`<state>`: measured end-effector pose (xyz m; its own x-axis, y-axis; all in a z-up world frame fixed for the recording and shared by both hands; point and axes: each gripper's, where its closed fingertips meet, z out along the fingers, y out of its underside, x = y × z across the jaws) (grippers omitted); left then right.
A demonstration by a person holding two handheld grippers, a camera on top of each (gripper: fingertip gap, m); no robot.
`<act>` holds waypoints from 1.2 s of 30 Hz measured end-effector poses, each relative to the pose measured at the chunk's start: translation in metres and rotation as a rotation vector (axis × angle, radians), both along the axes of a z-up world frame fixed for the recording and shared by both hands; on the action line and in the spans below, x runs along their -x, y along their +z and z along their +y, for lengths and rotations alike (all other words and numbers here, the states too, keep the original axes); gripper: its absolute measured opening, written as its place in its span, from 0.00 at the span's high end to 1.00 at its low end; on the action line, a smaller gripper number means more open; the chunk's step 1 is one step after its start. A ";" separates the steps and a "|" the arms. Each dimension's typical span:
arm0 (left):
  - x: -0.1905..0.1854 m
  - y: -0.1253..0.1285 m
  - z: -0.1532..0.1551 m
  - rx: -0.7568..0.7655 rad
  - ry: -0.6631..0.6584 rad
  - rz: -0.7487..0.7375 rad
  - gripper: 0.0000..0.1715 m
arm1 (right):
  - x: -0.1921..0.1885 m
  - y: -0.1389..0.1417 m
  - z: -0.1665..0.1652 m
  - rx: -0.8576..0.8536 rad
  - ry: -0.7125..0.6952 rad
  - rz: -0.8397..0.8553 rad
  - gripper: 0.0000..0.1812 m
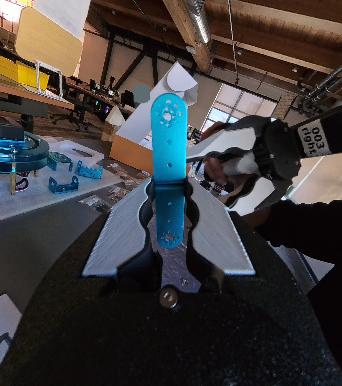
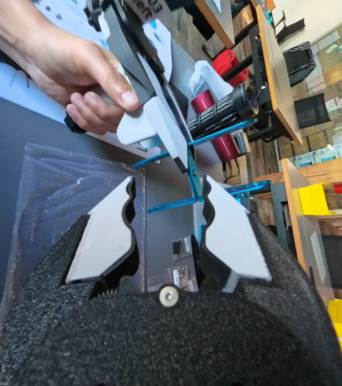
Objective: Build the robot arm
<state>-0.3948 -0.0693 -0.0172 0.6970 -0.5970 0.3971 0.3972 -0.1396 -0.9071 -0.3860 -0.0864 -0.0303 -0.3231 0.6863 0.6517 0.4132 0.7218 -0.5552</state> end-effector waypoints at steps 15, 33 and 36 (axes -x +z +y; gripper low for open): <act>-0.002 0.002 -0.002 -0.019 0.002 0.022 0.85 | 0.001 -0.005 -0.001 0.023 0.003 -0.013 0.63; -0.001 0.001 -0.001 -0.047 0.043 0.084 0.85 | 0.000 -0.012 -0.004 0.010 0.014 -0.035 0.62; 0.001 0.001 -0.001 -0.055 0.067 0.107 0.85 | -0.003 -0.007 -0.008 0.030 0.022 -0.032 0.62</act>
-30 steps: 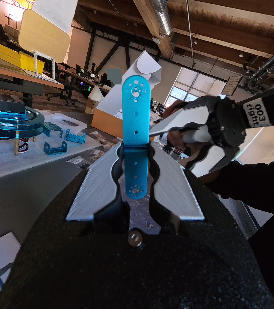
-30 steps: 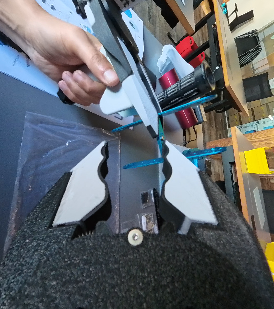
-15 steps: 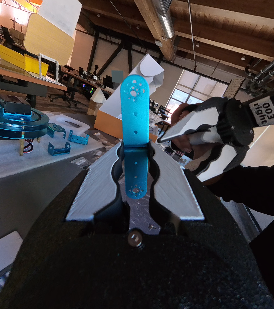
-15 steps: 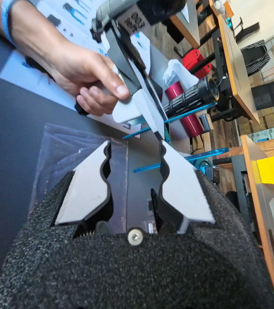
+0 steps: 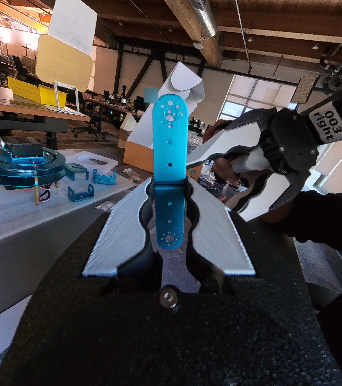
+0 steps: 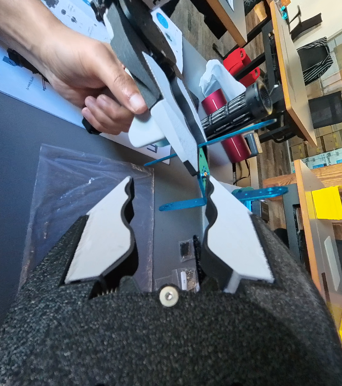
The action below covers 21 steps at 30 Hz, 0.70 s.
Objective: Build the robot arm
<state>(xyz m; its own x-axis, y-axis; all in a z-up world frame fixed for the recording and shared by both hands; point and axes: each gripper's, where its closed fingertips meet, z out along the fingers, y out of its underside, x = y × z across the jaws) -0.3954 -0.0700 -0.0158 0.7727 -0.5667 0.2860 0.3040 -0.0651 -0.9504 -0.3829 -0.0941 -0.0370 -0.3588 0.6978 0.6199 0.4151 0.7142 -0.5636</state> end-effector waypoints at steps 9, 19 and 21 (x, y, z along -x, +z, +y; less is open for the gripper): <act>-0.003 0.002 -0.002 -0.024 0.004 0.036 0.85 | 0.003 0.001 0.004 0.028 -0.005 0.016 0.60; 0.008 0.007 -0.002 -0.035 0.040 0.027 0.85 | 0.000 0.015 -0.003 0.087 0.026 0.053 0.61; 0.007 0.007 -0.002 -0.033 0.029 0.017 0.85 | 0.004 0.013 -0.003 0.115 0.030 0.066 0.59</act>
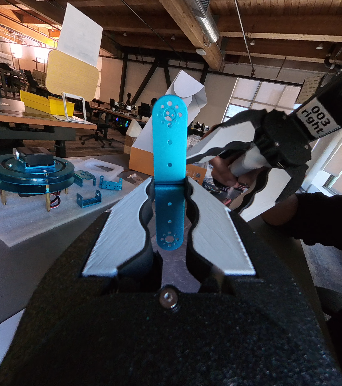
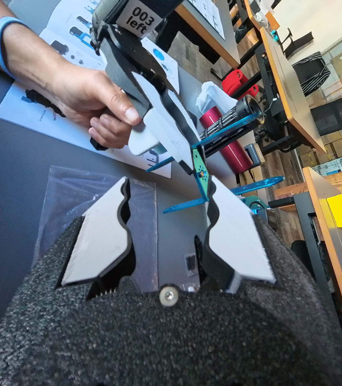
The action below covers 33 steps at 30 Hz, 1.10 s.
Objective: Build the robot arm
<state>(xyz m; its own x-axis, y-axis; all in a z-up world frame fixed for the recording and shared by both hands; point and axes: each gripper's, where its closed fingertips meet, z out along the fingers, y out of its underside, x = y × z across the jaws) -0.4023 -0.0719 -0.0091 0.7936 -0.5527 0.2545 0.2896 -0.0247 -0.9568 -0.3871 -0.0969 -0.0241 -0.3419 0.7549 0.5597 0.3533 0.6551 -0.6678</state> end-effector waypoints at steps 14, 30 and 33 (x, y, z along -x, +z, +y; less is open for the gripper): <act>0.004 -0.001 0.003 0.061 -0.062 -0.146 0.85 | 0.001 0.006 0.016 -0.223 -0.086 0.053 0.70; -0.014 0.017 -0.018 0.002 -0.270 -0.218 0.76 | 0.000 0.016 0.031 -0.460 -0.118 0.090 0.98; 0.001 0.047 -0.038 -0.116 -0.351 -0.337 0.75 | -0.008 0.041 0.025 -0.311 -0.079 0.158 0.98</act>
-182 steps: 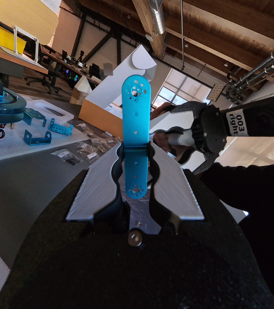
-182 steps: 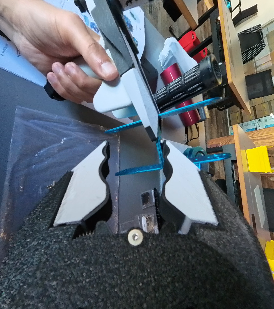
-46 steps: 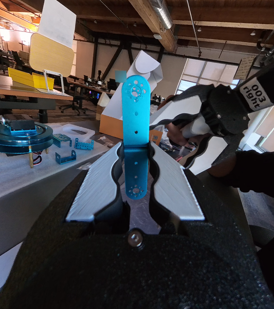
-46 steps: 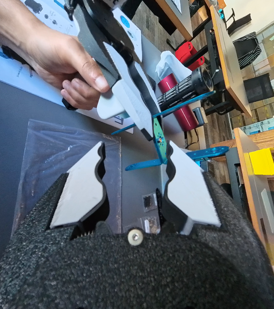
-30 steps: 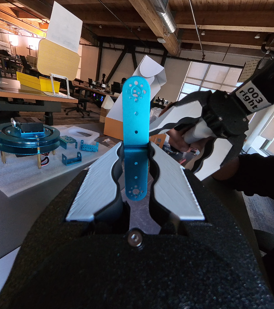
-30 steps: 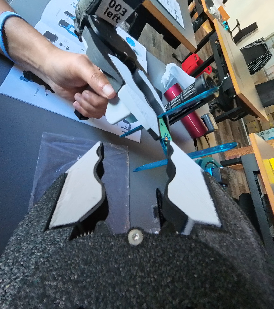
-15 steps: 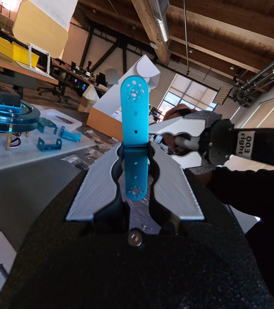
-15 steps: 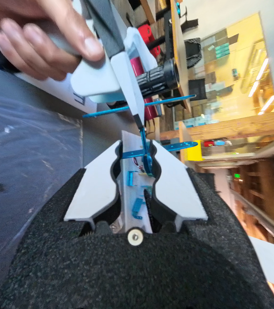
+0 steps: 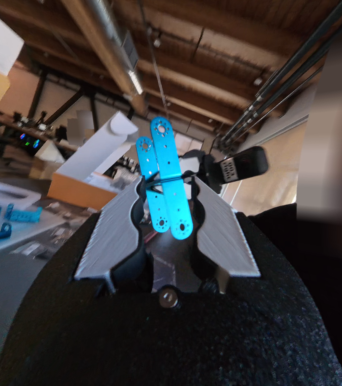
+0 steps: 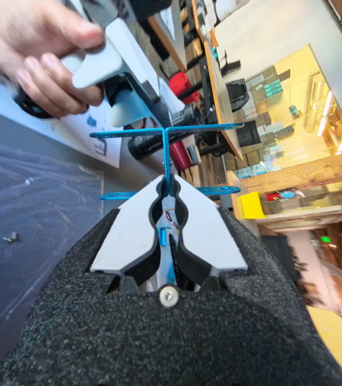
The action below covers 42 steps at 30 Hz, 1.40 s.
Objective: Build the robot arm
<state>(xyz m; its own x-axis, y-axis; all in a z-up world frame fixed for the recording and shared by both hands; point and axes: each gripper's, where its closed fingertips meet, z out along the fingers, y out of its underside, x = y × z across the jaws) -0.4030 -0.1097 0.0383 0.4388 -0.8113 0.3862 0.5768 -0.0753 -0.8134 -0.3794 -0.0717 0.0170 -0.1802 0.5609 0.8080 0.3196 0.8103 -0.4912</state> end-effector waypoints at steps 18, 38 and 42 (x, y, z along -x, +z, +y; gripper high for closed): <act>-0.028 0.023 -0.042 -0.247 -0.118 0.055 0.81 | 0.001 0.019 -0.078 0.581 0.229 0.054 0.98; -0.046 0.023 -0.076 -0.321 -0.312 0.066 0.98 | -0.018 0.033 -0.109 0.564 0.447 0.149 0.78; -0.050 0.017 -0.075 -0.280 -0.372 0.047 0.99 | -0.028 0.030 -0.113 0.348 0.474 0.189 0.82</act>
